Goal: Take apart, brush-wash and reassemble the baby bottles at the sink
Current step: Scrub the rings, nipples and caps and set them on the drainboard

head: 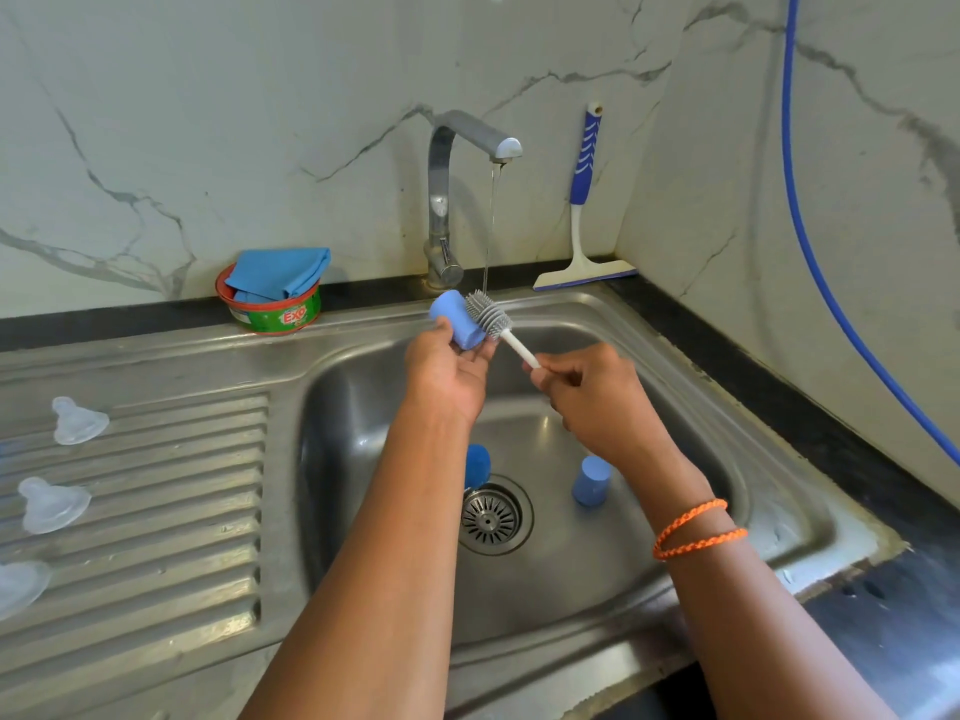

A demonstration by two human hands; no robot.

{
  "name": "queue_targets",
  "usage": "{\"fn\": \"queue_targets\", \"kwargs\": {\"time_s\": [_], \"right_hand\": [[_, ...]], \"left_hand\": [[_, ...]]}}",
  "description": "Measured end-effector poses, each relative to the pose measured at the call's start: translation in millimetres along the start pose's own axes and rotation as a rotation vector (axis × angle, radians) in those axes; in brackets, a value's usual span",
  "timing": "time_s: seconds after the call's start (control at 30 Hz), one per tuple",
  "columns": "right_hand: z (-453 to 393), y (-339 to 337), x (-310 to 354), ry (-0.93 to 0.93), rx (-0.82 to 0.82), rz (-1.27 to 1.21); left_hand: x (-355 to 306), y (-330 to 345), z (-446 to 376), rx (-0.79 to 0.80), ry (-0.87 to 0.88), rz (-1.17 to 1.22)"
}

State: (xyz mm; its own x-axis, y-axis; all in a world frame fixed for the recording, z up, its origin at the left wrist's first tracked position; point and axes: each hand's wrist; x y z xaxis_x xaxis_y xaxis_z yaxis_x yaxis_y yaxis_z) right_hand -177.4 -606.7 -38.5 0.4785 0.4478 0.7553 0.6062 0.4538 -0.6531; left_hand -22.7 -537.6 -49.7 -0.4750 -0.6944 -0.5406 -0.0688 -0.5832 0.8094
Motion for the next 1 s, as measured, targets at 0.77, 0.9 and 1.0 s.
{"fn": "queue_targets", "kwargs": {"time_s": [0.77,0.9,1.0], "right_hand": [[-2.1,-2.6,3.0,0.038,-0.086,-0.015],[-4.2,0.0,3.4,0.075,-0.153,-0.008],[-7.5,1.4,5.2,0.079,-0.209,-0.001]], "left_hand": [[2.9,1.8,13.3,0.079,-0.055,-0.002],[0.7,0.7,10.6,0.181,-0.071,-0.107],[2.4,2.5,14.1,0.245,-0.061,-0.25]]}}
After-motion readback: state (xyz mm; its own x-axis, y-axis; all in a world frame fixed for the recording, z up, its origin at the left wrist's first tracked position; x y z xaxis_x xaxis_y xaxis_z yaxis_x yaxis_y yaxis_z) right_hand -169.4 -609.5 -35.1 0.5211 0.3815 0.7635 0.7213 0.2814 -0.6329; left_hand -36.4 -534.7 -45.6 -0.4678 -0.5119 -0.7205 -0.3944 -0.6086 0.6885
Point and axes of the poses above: each hand's wrist, its own z-axis away from the middle knuckle, its own y-axis out of the palm, x = y × z, and after that the axes turned 13 degrees about y, right-handed
